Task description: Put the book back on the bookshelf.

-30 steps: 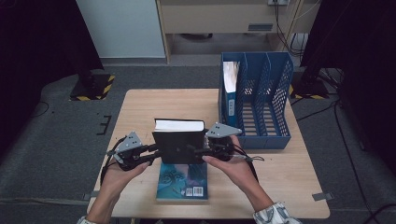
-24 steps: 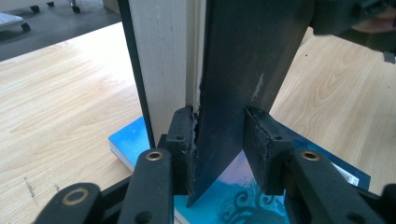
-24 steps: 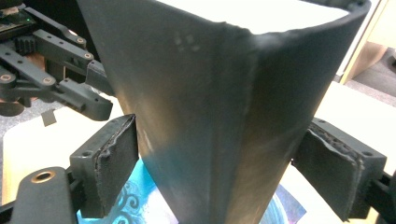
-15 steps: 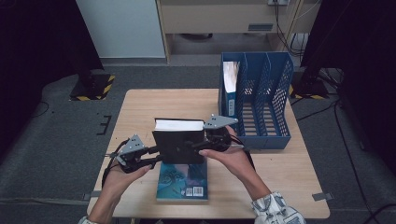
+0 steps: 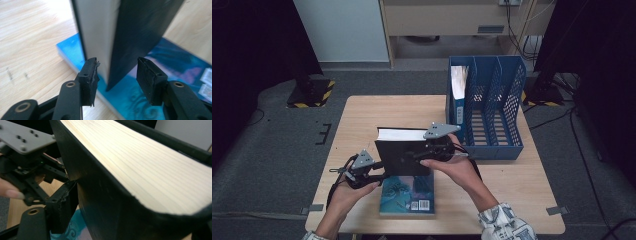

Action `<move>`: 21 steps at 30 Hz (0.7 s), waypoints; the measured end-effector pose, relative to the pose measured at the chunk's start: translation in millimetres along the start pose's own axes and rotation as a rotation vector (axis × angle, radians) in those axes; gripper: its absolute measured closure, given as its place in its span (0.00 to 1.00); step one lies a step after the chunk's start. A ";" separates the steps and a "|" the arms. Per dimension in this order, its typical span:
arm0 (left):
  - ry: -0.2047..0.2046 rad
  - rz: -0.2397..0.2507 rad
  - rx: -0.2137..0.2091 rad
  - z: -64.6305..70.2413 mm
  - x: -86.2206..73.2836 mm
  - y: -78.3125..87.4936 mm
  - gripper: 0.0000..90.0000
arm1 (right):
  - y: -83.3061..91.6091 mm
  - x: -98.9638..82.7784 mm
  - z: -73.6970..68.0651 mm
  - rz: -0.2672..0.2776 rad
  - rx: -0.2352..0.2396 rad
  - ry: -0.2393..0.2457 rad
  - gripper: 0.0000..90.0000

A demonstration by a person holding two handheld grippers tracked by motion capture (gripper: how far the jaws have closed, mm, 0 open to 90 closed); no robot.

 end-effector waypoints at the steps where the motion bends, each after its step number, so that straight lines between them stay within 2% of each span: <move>1: 0.007 -0.002 0.011 -2.2 -1.4 -1.6 0.57 | 0.4 -0.1 -0.9 -0.003 0.003 0.001 0.26; 4: 0.048 -0.003 0.005 -6.5 -2.8 -3.2 0.57 | 0.6 -0.2 -4.6 -0.009 0.002 0.005 0.27; 6: 0.056 -0.002 0.016 -8.7 -2.7 -3.6 0.57 | 1.0 -0.1 -7.3 -0.012 0.002 0.003 0.30; 8: 0.058 -0.004 0.028 -11.1 -2.6 -3.8 0.56 | 1.4 -0.1 -9.7 -0.007 -0.001 -0.001 0.33; 12: 0.071 -0.003 0.027 -14.7 -2.9 -5.0 0.56 | 1.2 -0.2 -16.8 0.003 -0.008 -0.003 0.38; 16: 0.076 0.007 0.024 -15.3 -3.9 -5.2 0.55 | 0.5 0.0 -22.4 0.008 -0.013 0.005 0.39; 21: 0.078 0.014 0.025 -15.7 -4.9 -6.1 0.54 | -1.1 2.2 -20.9 -0.003 -0.002 0.009 0.39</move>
Point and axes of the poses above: each handheld gripper's, and its own axes: y roughly backward along the jaws, x roughly out of its top, z roughly to its right, the point moved 9 cm from there along -y, roughly forward along the jaws, and after that the axes turned 15 degrees about x, right-handed, at the moved point
